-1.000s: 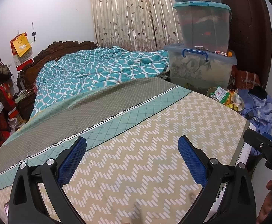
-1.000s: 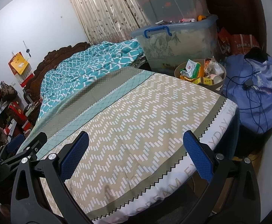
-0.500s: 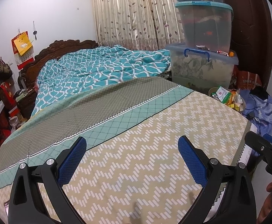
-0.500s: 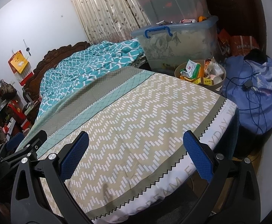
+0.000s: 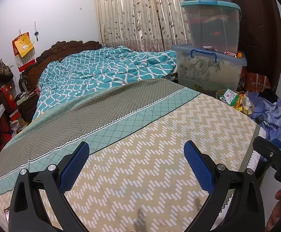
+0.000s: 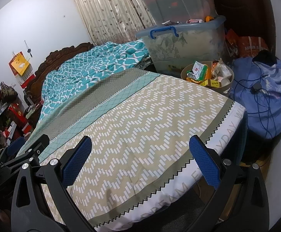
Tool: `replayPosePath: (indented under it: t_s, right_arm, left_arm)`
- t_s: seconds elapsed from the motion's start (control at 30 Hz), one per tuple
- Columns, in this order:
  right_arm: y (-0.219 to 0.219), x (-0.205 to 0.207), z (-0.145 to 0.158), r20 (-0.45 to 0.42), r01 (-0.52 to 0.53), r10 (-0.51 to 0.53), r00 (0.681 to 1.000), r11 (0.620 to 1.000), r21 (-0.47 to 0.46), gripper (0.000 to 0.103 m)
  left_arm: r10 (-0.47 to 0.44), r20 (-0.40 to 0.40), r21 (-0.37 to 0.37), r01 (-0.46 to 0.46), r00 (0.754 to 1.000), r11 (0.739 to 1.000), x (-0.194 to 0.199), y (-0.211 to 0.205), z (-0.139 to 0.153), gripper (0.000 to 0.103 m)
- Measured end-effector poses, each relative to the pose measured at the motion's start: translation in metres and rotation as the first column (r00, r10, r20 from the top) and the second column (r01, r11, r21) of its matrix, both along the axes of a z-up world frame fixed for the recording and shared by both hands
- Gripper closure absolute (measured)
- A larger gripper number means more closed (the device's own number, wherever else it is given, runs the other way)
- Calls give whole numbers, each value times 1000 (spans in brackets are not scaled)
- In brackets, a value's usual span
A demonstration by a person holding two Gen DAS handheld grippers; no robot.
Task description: Collect trash
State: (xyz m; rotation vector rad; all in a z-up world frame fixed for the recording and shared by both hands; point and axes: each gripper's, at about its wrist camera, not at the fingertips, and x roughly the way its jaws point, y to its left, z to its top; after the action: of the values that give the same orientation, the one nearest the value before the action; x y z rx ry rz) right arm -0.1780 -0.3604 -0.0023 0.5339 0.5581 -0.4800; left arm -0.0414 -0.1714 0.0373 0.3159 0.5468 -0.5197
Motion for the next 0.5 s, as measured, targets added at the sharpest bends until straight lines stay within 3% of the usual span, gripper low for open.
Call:
replayPosePath:
  t_s: [0.5]
  right_arm:
    - [1,-1,4,15,17,-16,1000,1000,-26,3]
  left_arm:
    - [-12,12,0,12,1000,1000,-5,-1,2,8]
